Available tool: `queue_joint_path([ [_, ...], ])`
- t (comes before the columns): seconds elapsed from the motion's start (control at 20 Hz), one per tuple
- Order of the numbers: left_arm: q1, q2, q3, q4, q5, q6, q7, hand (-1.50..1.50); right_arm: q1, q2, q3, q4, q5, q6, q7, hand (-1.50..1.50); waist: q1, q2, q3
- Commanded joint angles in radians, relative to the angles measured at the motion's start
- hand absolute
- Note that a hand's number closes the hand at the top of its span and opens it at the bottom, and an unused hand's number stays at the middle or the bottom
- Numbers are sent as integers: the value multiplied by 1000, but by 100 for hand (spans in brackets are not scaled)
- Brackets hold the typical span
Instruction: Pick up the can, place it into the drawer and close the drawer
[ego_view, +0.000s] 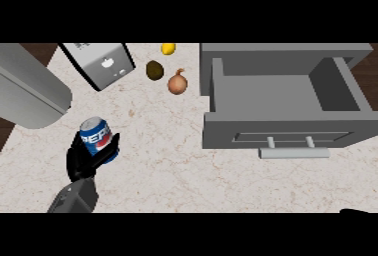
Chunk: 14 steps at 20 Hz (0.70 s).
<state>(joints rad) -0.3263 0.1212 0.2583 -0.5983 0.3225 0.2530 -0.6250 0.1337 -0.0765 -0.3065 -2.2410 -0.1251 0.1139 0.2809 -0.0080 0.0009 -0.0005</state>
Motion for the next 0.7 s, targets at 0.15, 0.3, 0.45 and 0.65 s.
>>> queue_joint_path([
  [0.15,-73,22,15,71,14,-65,-64,150,36,24,5,-41,8,9,-22,-150,-1,0,0],
  [0.3,-131,30,8,41,21,-51,10,150,10,38,42,18,85,-14,-53,-150,1,-1,0],
  [0.45,-180,-14,-74,88,-44,-125,-14,150,-116,-23,18,40,72,-43,30,-150,-2,4,-1],
  [0.65,-261,-51,-143,91,-82,-185,56,150,-53,-25,-10,21,17,1,-4,-150,-11,1,0],
])
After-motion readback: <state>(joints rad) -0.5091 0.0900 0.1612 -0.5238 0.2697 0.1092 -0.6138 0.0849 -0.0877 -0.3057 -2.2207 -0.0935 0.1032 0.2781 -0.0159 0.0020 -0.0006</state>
